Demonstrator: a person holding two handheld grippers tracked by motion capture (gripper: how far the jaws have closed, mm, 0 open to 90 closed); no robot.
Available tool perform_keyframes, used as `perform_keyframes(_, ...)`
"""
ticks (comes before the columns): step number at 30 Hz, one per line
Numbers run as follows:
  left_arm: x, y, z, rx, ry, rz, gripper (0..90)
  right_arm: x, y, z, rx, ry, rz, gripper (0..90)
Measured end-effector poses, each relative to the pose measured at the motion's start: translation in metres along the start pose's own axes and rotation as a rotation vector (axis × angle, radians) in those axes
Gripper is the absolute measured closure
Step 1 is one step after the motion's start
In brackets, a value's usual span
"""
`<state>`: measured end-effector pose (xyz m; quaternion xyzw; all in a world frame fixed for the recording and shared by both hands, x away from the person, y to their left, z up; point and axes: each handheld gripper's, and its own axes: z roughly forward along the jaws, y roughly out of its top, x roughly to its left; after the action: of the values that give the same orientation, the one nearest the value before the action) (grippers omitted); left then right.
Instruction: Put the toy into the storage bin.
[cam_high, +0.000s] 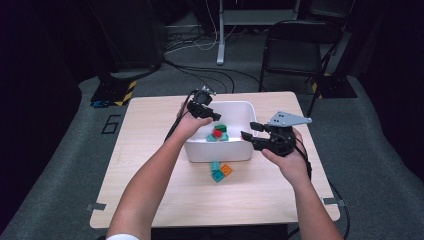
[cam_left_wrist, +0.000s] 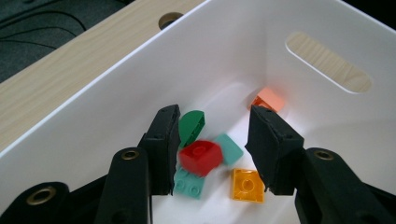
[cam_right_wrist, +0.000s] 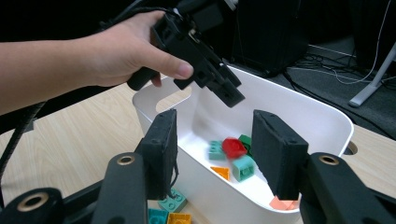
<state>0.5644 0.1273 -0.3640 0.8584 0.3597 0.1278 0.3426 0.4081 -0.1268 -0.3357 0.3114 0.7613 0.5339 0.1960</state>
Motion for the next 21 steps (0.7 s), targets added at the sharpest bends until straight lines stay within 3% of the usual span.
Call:
perform_keyframes(2, -0.005, -0.002, -0.007, -0.025, -0.002, -0.004, 53.7, 0.0, 0.0, 0.0, -0.003, 0.0, -0.002, 50.6)
perform_keyframes(11, -0.028, -0.017, -0.05, -0.081, -0.037, 0.073, 53.9, 0.001, 0.0, 0.0, -0.005, -0.008, 0.006, 50.6)
perform_keyframes(15, -0.04, -0.031, -0.069, -0.099, -0.063, 0.094, 54.0, 0.0, 0.0, 0.0, -0.002, -0.011, 0.003, 50.5)
perform_keyframes(21, -0.054, -0.059, -0.081, -0.119, -0.106, 0.1, 54.0, 0.001, 0.0, 0.001, 0.011, -0.015, 0.009, 50.1)
